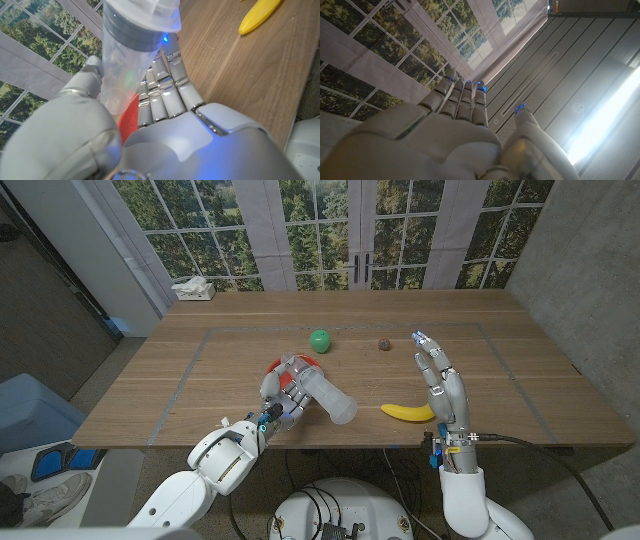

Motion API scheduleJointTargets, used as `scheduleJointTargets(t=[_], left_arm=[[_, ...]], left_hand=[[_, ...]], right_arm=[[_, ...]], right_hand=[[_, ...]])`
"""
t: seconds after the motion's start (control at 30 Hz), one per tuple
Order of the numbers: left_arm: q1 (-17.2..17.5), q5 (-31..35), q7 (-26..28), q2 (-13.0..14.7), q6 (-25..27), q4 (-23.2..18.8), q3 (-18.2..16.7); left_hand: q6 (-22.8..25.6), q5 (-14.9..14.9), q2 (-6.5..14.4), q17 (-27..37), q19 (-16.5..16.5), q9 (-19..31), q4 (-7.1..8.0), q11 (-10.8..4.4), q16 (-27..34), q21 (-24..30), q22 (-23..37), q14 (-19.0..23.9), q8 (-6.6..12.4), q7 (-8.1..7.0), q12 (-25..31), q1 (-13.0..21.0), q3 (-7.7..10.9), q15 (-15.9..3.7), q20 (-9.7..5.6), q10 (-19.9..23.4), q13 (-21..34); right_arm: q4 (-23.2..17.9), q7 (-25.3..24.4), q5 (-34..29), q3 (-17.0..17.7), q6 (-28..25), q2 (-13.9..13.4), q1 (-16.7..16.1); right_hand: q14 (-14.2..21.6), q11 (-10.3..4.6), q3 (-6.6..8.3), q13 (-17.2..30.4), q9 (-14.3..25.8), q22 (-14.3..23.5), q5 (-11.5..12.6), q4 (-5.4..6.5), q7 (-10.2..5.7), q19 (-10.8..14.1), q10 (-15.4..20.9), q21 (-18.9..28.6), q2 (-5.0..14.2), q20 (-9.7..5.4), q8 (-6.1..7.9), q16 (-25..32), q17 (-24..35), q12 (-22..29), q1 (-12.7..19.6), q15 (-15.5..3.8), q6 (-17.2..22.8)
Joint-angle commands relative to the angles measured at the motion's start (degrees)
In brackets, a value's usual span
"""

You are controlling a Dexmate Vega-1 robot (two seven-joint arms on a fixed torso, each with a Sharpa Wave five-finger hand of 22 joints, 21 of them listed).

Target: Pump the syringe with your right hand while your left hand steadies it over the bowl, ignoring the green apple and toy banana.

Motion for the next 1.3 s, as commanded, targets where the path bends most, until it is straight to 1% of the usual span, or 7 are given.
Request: scheduleJointTargets(t=[0.03, 0.4, 0.57, 0.6, 0.93, 1.13, 1.3], left_arm=[[-0.5, -0.2, -1.5, -0.1, 0.4, 0.9, 0.0], [-0.6, -0.8, -3.1, -0.4, 0.6, 1.9, -0.3], [-0.7, -1.5, -3.0, -0.3, 1.0, 2.1, -0.5], [-0.8, -1.5, -2.9, -0.3, 1.1, 2.1, -0.6], [-1.2, -1.6, -2.8, -0.5, 1.3, 2.4, -0.5], [-1.6, -1.5, -2.8, -0.7, 1.5, 2.9, -0.3], [-1.6, -2.2, -3.3, -0.6, 1.9, 3.0, -0.4]], left_hand=[[0.8, 0.3, 9.7, 0.2, 0.2, 0.2, 4.58, -11.87, 0.1, 0.5, 0.3, 7.4, 5.18, 0.02, -0.1, 6.0, 8.88, -7.78, -4.75, 12.4, 0.0], [0.7, 0.3, 9.7, 0.3, 0.1, 0.1, 4.41, -11.88, 0.0, 0.6, 0.3, 7.5, 5.29, 0.12, -0.2, 5.8, 9.14, -7.77, -4.78, 12.4, -0.2], [0.7, 0.3, 9.7, 0.3, 0.0, 0.1, 4.35, -11.9, 0.0, 0.7, 0.3, 7.5, 5.36, 0.06, -0.3, 5.7, 9.25, -7.77, -4.8, 12.4, -0.3], [0.7, 0.3, 9.7, 0.3, 0.0, 0.1, 4.33, -11.8, -0.1, 0.7, 0.3, 7.5, 5.36, 0.06, -0.3, 5.7, 9.3, -7.78, -4.8, 12.3, -0.3], [0.5, 0.2, 9.7, 0.3, -0.2, 0.2, 4.3, -11.94, -0.2, 0.9, 0.3, 7.4, 5.54, 0.09, -0.4, 5.4, 9.52, -7.77, -4.8, 12.1, -0.5], [0.4, 0.2, 9.7, 0.3, -0.2, 0.3, 4.32, -12.01, -0.3, 0.9, 0.3, 7.4, 5.61, -0.02, -0.4, 5.2, 9.6, -7.78, -4.76, 11.9, -0.5], [0.2, 0.2, 9.7, 0.3, -0.4, 0.2, 4.3, -12.0, -0.4, 0.9, 0.3, 7.3, 5.57, -0.09, -0.6, 5.1, 9.71, -7.78, -4.79, 11.6, -0.6]], right_arm=[[-0.7, -5.7, -5.2, -3.5, -2.4, -2.3, -0.3], [-1.3, -9.0, -7.4, -7.7, -6.3, -5.3, 1.0], [-2.0, -10.5, -8.3, -9.0, -8.2, -6.7, 1.4], [-1.9, -10.5, -7.5, -9.4, -7.4, -7.3, 1.7], [-3.6, -13.2, -9.7, -12.1, -9.0, -9.8, 1.7], [-4.7, -13.0, -9.9, -13.2, -11.0, -11.1, 1.3], [-6.0, -11.5, -9.7, -13.8, -13.3, -12.7, 1.0]], right_hand=[[0.5, -0.6, 1.22, 0.0, 0.0, 0.2, 0.5, -0.73, -0.56, 0.3, 0.1, -0.3, 1.15, -0.26, -0.1, -0.1, -0.2, 0.2, 1.4, -2.0, 0.0], [0.3, -1.1, 2.07, -0.1, 0.0, 0.2, 0.5, -1.46, -1.15, 0.2, -0.2, -0.8, 1.64, -0.85, -0.3, -0.3, -0.5, 0.0, 2.7, -2.65, -0.6], [0.0, -1.42, 2.23, -0.2, 0.0, 0.2, 0.3, -1.38, -1.25, -0.1, -0.4, -1.1, 1.79, -1.17, -0.48, -0.3, -0.4, -0.1, 2.8, -2.93, -1.2], [-0.1, -1.55, 2.21, -0.2, 0.0, 0.2, 0.3, -1.26, -1.26, -0.3, -0.4, -1.2, 1.79, -1.29, -0.48, -0.3, -0.4, -0.1, 2.7, -3.02, -1.3], [-0.7, -1.88, 2.44, -0.2, 0.0, 0.3, 0.1, 0.67, -1.65, -1.4, -0.8, -2.1, 2.74, -2.45, -0.52, -0.4, 0.1, -0.2, 1.5, -3.78, -1.8], [-1.3, -2.28, 3.51, -0.3, 0.1, 0.4, 0.2, 2.48, -1.85, -2.5, -1.3, -2.8, 3.56, -3.41, -0.55, -0.3, 0.6, -0.3, 1.1, -4.33, -2.4], [-2.1, -2.68, 4.65, -0.3, 0.1, 0.4, 0.3, 3.39, -2.2, -3.2, -2.2, -3.4, 3.57, -3.95, -0.64, -0.3, 1.1, -0.5, 1.5, -4.74, -3.1]])
